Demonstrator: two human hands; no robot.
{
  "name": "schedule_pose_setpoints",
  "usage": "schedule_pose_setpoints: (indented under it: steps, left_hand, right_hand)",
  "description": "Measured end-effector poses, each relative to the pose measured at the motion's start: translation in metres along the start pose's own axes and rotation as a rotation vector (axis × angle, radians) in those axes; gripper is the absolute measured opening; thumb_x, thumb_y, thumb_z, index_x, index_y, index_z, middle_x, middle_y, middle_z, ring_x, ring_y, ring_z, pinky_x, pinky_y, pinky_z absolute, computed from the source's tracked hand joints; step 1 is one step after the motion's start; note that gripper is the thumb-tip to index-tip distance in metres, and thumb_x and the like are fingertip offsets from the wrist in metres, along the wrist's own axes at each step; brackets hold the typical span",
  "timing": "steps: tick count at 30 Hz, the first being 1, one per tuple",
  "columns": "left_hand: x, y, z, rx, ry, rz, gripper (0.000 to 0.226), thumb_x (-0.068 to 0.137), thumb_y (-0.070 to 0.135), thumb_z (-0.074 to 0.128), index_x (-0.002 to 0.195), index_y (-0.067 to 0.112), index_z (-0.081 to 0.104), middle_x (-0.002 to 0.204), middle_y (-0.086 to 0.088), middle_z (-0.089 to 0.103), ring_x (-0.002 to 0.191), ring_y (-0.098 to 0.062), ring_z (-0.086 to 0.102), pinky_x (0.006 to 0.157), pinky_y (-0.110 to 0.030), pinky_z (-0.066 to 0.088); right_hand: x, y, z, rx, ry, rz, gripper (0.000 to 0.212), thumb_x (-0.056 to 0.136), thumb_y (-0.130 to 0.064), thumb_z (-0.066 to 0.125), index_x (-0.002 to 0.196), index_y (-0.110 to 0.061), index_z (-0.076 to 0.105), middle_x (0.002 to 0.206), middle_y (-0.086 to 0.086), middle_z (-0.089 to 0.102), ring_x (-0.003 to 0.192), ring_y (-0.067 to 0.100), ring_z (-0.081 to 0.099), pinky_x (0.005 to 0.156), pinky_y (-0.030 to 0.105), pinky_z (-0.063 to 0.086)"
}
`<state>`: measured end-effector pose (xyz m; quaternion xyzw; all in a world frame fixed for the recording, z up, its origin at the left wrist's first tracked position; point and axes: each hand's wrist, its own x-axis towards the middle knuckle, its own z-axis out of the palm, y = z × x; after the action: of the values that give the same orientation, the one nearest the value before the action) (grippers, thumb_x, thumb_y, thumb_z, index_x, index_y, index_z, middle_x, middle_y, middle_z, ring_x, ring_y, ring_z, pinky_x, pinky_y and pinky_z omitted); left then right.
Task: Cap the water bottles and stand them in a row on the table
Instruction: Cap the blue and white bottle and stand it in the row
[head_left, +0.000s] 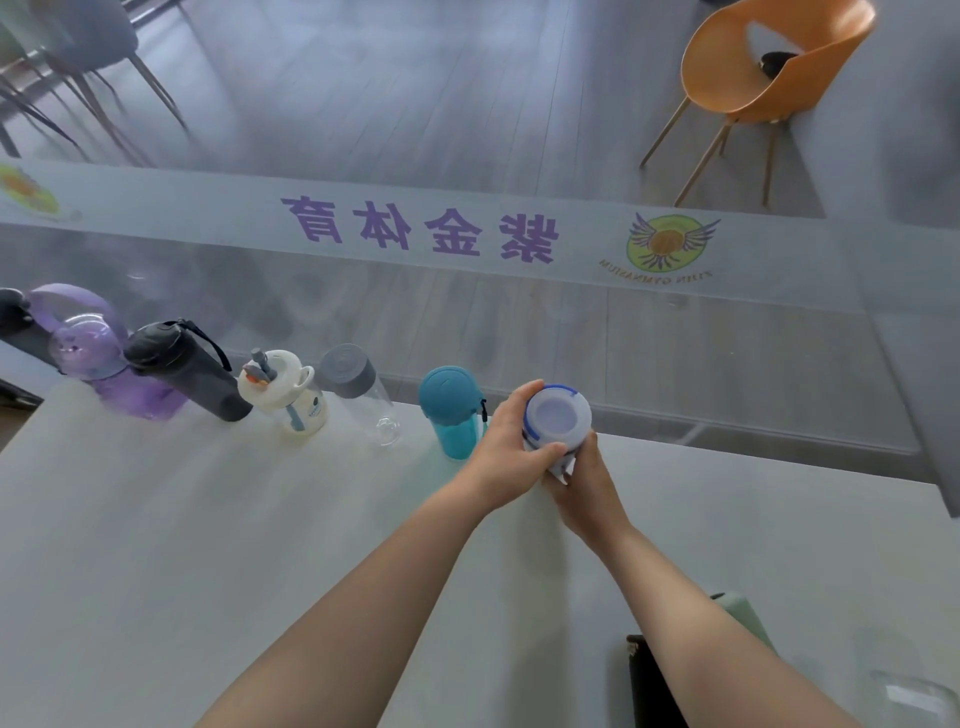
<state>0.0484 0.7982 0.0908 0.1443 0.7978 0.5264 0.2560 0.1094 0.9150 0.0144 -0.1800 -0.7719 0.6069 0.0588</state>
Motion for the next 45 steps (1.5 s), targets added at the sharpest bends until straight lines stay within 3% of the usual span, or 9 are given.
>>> schedule_pose_setpoints:
  steps: [10,15,19,23,25,30,33,40,45]
  left_hand:
    - [0.02,0.002,-0.002,0.012,0.02,0.018,0.075,0.083,0.021,0.072,0.145,0.03,0.031,0.14,0.006,0.04,0.126,-0.015,0.045,0.109,-0.04,0.043]
    - [0.022,-0.003,-0.001,0.04,0.022,0.033,0.075,0.086,0.022,0.071,0.147,0.03,0.028,0.143,0.006,0.038,0.128,-0.013,0.042,0.111,-0.037,0.041]
    - [0.021,-0.007,-0.001,0.15,0.04,0.086,0.076,0.088,0.028,0.068,0.15,0.027,0.024,0.149,0.005,0.034,0.134,-0.01,0.036,0.11,-0.024,0.032]
    - [0.018,-0.005,-0.001,0.286,0.083,0.155,0.075,0.09,0.033,0.064,0.151,0.022,0.022,0.155,0.003,0.027,0.141,-0.014,0.029,0.116,-0.03,0.029]
    - [0.014,-0.004,0.0,0.346,0.106,0.154,0.074,0.092,0.036,0.06,0.152,0.021,0.019,0.159,0.002,0.02,0.145,-0.015,0.022,0.117,-0.03,0.023]
    - [-0.003,0.002,0.006,0.434,0.132,0.178,0.075,0.094,0.034,0.059,0.153,0.024,0.015,0.162,0.004,0.01,0.148,-0.015,0.01,0.121,-0.036,0.019]
    - [-0.018,0.006,0.012,0.479,0.167,0.189,0.074,0.094,0.035,0.057,0.153,0.024,0.015,0.162,0.005,0.01,0.149,-0.015,0.009,0.122,-0.035,0.017]
    - [-0.078,-0.006,0.044,0.475,0.214,0.192,0.067,0.094,0.029,0.057,0.151,0.021,0.023,0.159,0.002,0.019,0.147,-0.017,0.016,0.12,-0.034,0.017]
    - [-0.132,-0.038,0.089,0.442,0.133,0.043,0.06,0.096,0.026,0.054,0.149,0.021,0.027,0.158,0.002,0.023,0.146,-0.016,0.02,0.118,-0.03,0.018]
  right_hand:
    - [0.021,-0.001,-0.001,-0.015,0.012,0.0,0.069,0.081,-0.026,0.076,0.135,-0.037,0.035,0.131,-0.016,0.052,0.121,0.004,0.052,0.1,0.04,0.05]
    - [0.022,0.0,0.0,-0.023,0.028,0.005,0.068,0.081,-0.025,0.076,0.135,-0.036,0.036,0.13,-0.018,0.053,0.121,0.003,0.052,0.099,0.033,0.05]
    - [0.022,-0.003,-0.003,-0.07,0.014,0.019,0.07,0.08,-0.029,0.077,0.136,-0.032,0.035,0.13,-0.015,0.054,0.118,0.001,0.053,0.095,0.026,0.048]
    - [0.021,-0.008,-0.01,-0.191,-0.044,0.042,0.074,0.074,-0.032,0.08,0.133,-0.033,0.035,0.128,-0.015,0.053,0.114,0.003,0.054,0.093,0.021,0.047]
    - [0.016,-0.009,-0.015,-0.249,-0.055,0.067,0.08,0.073,-0.034,0.079,0.137,-0.033,0.03,0.131,-0.013,0.052,0.116,0.009,0.054,0.093,0.027,0.048]
    - [-0.016,-0.01,-0.035,-0.42,-0.077,0.118,0.088,0.084,-0.036,0.068,0.151,-0.023,0.013,0.154,-0.002,0.031,0.14,0.017,0.032,0.109,0.033,0.033]
    - [-0.043,-0.009,-0.05,-0.471,-0.091,0.11,0.083,0.09,-0.034,0.061,0.153,-0.02,0.009,0.159,0.001,0.022,0.145,0.018,0.023,0.116,0.034,0.025]
    - [-0.117,-0.006,-0.086,-0.497,-0.1,0.028,0.068,0.092,-0.021,0.054,0.151,-0.017,0.019,0.156,0.0,0.027,0.142,0.016,0.025,0.114,0.029,0.023]
    - [-0.181,0.005,-0.11,-0.482,-0.14,0.018,0.06,0.093,-0.019,0.052,0.147,-0.022,0.025,0.149,-0.003,0.034,0.138,0.014,0.03,0.109,0.022,0.023]
